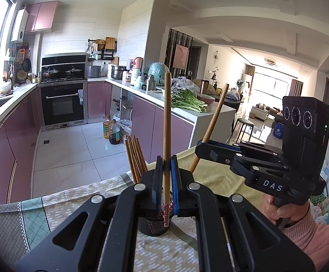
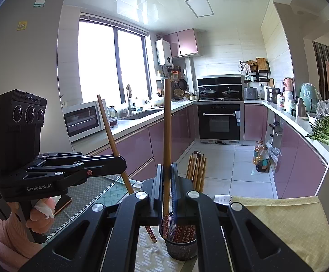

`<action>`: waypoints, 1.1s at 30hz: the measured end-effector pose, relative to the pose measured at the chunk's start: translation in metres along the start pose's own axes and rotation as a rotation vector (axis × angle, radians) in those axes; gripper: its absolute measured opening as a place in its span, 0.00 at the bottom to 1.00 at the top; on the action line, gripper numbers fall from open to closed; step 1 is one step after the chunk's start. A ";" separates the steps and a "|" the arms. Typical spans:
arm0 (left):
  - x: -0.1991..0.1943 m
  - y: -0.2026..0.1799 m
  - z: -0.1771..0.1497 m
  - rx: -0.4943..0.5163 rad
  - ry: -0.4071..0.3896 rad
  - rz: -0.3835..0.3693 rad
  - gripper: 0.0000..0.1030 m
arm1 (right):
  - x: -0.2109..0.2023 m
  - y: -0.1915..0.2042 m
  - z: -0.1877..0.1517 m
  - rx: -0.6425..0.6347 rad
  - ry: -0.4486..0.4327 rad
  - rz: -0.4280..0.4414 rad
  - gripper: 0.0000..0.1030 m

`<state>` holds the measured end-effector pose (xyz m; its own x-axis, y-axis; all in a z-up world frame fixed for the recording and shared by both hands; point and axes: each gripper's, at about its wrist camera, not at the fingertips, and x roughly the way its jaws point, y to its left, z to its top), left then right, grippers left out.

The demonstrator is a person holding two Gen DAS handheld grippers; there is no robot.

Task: Organize utensils
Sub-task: 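Lower the left tool's chopstick deeper into the cup while the right tool lowers its own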

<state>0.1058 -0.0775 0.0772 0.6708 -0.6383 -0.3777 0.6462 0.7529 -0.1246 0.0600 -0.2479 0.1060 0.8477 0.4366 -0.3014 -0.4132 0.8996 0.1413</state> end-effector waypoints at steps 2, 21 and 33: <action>0.001 0.000 0.002 -0.001 -0.004 -0.001 0.07 | 0.000 -0.001 0.000 -0.002 -0.002 -0.002 0.05; 0.002 -0.001 0.004 0.000 -0.027 -0.002 0.07 | 0.009 0.002 0.004 -0.009 0.008 -0.026 0.05; 0.008 0.002 0.008 -0.016 -0.017 0.007 0.07 | 0.016 0.001 0.005 0.002 0.018 -0.044 0.05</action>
<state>0.1153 -0.0826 0.0814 0.6816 -0.6354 -0.3629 0.6356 0.7599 -0.1365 0.0754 -0.2399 0.1063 0.8590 0.3961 -0.3245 -0.3746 0.9182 0.1291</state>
